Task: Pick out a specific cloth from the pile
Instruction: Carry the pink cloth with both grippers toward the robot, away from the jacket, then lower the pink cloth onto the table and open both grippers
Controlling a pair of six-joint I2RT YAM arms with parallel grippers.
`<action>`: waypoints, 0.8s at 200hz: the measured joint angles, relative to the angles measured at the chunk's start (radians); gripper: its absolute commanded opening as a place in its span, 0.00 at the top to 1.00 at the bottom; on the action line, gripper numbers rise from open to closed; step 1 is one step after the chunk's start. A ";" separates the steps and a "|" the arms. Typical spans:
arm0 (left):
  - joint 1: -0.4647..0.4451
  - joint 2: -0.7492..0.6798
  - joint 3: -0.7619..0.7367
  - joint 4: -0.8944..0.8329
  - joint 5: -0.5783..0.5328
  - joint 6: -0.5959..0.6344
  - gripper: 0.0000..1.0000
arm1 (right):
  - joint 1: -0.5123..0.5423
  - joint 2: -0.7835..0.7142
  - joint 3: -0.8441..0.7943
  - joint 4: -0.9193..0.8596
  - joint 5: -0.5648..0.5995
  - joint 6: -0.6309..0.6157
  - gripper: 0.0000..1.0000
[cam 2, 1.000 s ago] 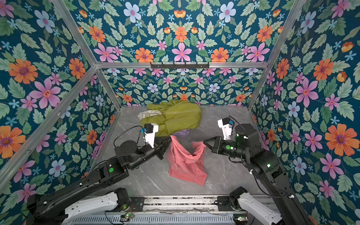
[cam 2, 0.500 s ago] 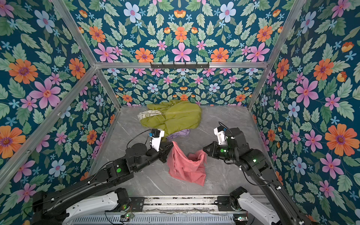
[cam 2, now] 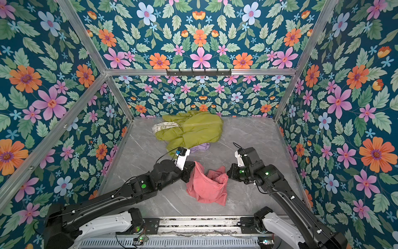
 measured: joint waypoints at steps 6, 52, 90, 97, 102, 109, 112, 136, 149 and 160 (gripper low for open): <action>0.000 0.012 -0.003 0.001 -0.001 0.001 1.00 | -0.006 0.002 -0.010 0.005 0.003 -0.005 1.00; 0.017 0.076 -0.046 0.004 -0.003 0.002 1.00 | -0.056 0.007 -0.074 0.021 0.024 -0.031 1.00; 0.050 0.105 -0.101 0.010 0.010 -0.025 1.00 | -0.109 0.021 -0.133 0.038 0.029 -0.043 1.00; 0.058 0.109 -0.113 0.013 0.013 -0.027 1.00 | -0.116 0.024 -0.141 0.042 0.029 -0.044 1.00; 0.064 0.113 -0.122 0.016 0.016 -0.031 1.00 | -0.118 0.026 -0.146 0.045 0.029 -0.045 1.00; 0.071 0.116 -0.132 0.016 0.016 -0.040 1.00 | -0.119 0.030 -0.152 0.053 0.029 -0.045 1.00; 0.074 0.118 -0.136 0.016 0.016 -0.045 1.00 | -0.119 0.032 -0.155 0.058 0.029 -0.045 1.00; 0.090 0.133 -0.163 0.016 0.021 -0.069 1.00 | -0.125 0.053 -0.172 0.086 0.037 -0.045 1.00; 0.094 0.146 -0.175 0.015 0.025 -0.077 1.00 | -0.128 0.067 -0.180 0.097 0.053 -0.045 1.00; 0.096 0.159 -0.182 0.011 0.026 -0.085 1.00 | -0.132 0.078 -0.188 0.109 0.055 -0.045 1.00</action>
